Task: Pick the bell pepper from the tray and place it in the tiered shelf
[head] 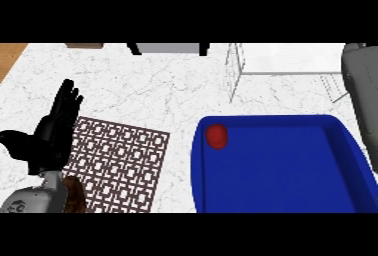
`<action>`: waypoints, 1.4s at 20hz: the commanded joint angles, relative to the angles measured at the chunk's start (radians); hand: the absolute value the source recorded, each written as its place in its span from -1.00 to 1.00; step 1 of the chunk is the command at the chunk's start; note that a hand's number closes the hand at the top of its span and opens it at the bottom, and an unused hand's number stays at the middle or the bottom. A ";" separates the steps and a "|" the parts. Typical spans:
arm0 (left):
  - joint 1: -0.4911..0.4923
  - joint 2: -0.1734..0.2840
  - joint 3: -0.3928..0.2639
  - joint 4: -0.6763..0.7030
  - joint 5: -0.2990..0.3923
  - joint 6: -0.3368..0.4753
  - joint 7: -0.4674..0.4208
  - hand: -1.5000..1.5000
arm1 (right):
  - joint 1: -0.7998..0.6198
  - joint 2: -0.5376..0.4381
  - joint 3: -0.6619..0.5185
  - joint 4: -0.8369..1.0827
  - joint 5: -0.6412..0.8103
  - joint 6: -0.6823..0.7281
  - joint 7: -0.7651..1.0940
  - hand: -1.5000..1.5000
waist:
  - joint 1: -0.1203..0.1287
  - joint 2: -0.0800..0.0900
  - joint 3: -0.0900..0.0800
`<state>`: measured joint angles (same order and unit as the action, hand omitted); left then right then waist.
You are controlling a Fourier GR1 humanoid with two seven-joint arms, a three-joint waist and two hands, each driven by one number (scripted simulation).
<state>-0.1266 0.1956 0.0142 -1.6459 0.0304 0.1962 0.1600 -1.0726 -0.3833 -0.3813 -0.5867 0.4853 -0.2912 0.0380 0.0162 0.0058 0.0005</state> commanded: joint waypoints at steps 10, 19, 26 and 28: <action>0.115 -0.007 0.001 -0.093 -0.020 0.001 0.011 0.00 | 0.101 -0.191 -0.116 -0.210 -0.132 0.055 0.200 -1.00 | -0.032 -0.017 -0.001; 0.076 0.022 0.048 -0.083 0.002 -0.028 0.038 0.00 | 0.404 -0.340 -0.242 -0.441 -0.319 0.298 0.225 -1.00 | -0.034 -0.012 0.000; 0.054 -0.002 0.033 -0.088 -0.014 -0.032 0.058 0.00 | 0.548 -0.380 -0.324 -0.487 -0.446 0.396 0.159 -1.00 | -0.019 -0.007 0.000; 0.053 -0.008 0.054 -0.037 -0.014 -0.044 -0.007 0.00 | 0.557 -0.383 -0.303 -0.534 -0.468 0.400 0.210 -1.00 | -0.017 -0.007 -0.001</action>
